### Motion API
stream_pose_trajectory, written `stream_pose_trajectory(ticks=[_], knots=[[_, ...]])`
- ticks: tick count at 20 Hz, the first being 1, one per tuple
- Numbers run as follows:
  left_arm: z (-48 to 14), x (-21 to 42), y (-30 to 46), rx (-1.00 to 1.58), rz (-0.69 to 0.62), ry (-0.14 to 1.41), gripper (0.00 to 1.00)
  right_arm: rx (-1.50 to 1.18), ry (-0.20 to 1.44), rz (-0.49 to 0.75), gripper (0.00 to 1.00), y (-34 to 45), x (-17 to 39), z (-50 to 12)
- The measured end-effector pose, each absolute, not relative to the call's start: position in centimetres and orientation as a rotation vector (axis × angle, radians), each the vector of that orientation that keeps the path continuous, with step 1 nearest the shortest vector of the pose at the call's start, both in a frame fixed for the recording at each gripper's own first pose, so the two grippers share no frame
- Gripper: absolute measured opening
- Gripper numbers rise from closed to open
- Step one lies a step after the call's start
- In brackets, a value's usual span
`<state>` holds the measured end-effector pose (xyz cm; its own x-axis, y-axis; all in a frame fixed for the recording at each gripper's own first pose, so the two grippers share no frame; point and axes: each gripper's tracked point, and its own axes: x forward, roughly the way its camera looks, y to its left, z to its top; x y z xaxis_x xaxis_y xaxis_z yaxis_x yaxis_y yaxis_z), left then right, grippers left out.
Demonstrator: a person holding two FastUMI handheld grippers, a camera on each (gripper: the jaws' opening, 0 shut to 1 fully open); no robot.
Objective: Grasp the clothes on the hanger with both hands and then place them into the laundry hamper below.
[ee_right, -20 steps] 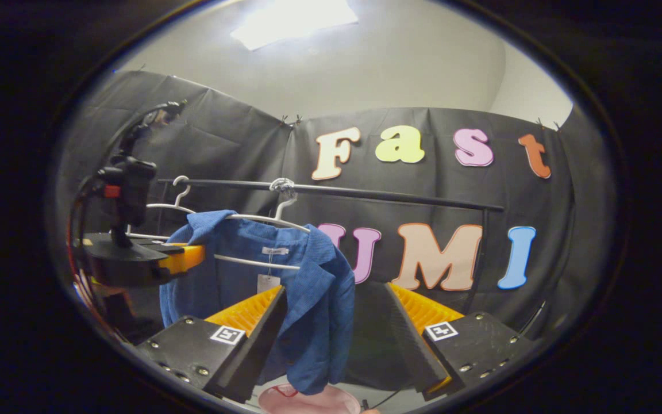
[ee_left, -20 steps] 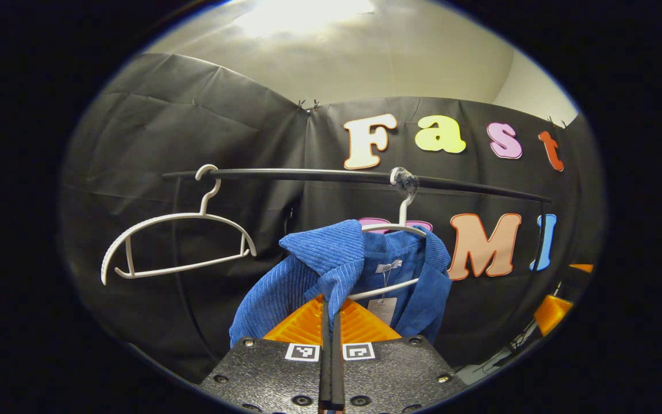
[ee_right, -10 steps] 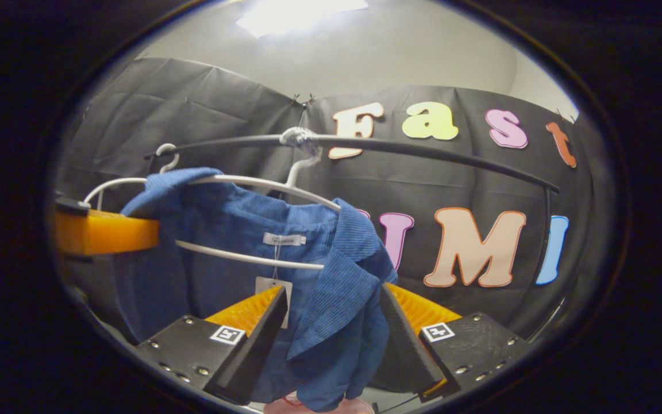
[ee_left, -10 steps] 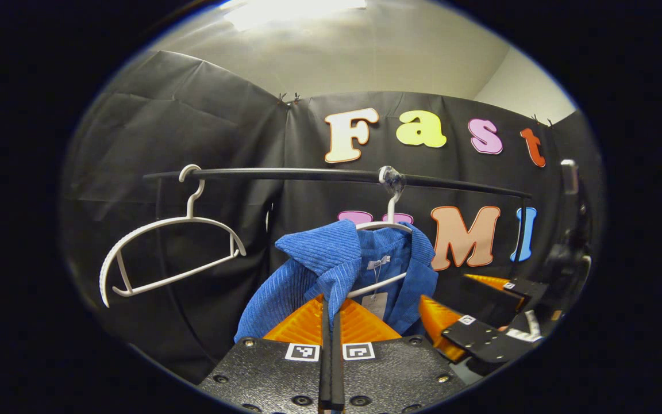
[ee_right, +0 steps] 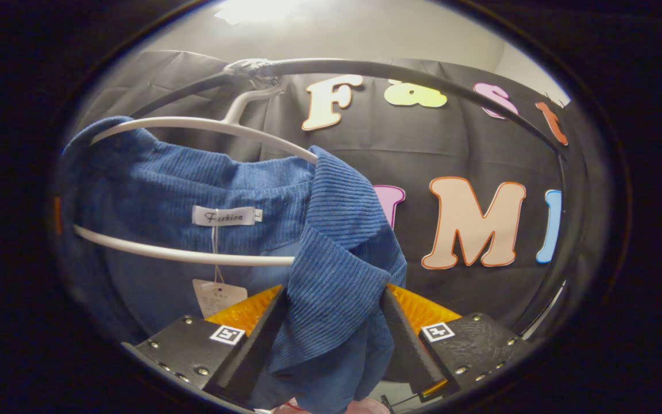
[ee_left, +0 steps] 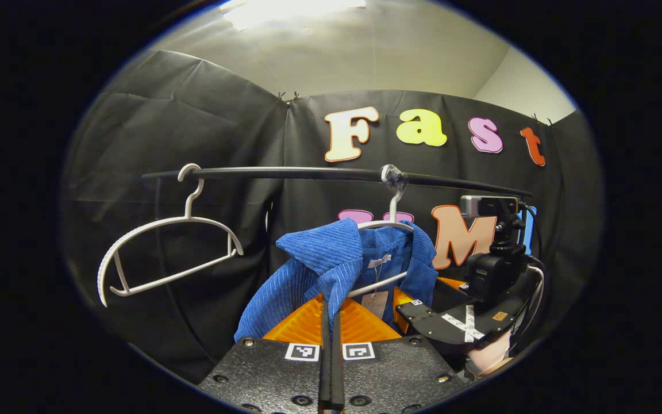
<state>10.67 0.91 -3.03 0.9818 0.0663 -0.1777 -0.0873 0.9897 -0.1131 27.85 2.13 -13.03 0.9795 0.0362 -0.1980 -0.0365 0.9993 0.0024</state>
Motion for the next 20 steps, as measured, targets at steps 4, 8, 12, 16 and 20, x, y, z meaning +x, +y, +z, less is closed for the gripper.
stream_pose_trajectory(ticks=[4, 8, 12, 16, 20], knots=[[-3.2, 10.8, 1.0, -0.129, 0.085, 0.177, 0.00, 0.067, 0.254, 0.048, 0.82, 2.2, 28.9, -14.3], [-3.2, 11.0, 1.1, -0.111, 0.092, 0.173, 0.00, 0.037, 0.282, 0.016, 0.24, 0.2, 28.9, -14.8], [-2.5, 10.8, 0.8, -0.101, 0.053, 0.159, 0.00, 0.007, 0.281, 0.024, 0.10, -1.7, 29.0, -13.9], [-1.3, 10.3, 2.4, -0.175, 0.042, 0.167, 0.00, -0.005, 0.250, -0.018, 0.09, -4.8, 29.7, -12.3], [-0.4, 10.2, 3.5, -0.241, 0.027, 0.182, 0.00, -0.016, 0.230, -0.056, 0.09, -7.2, 31.4, -10.9]])
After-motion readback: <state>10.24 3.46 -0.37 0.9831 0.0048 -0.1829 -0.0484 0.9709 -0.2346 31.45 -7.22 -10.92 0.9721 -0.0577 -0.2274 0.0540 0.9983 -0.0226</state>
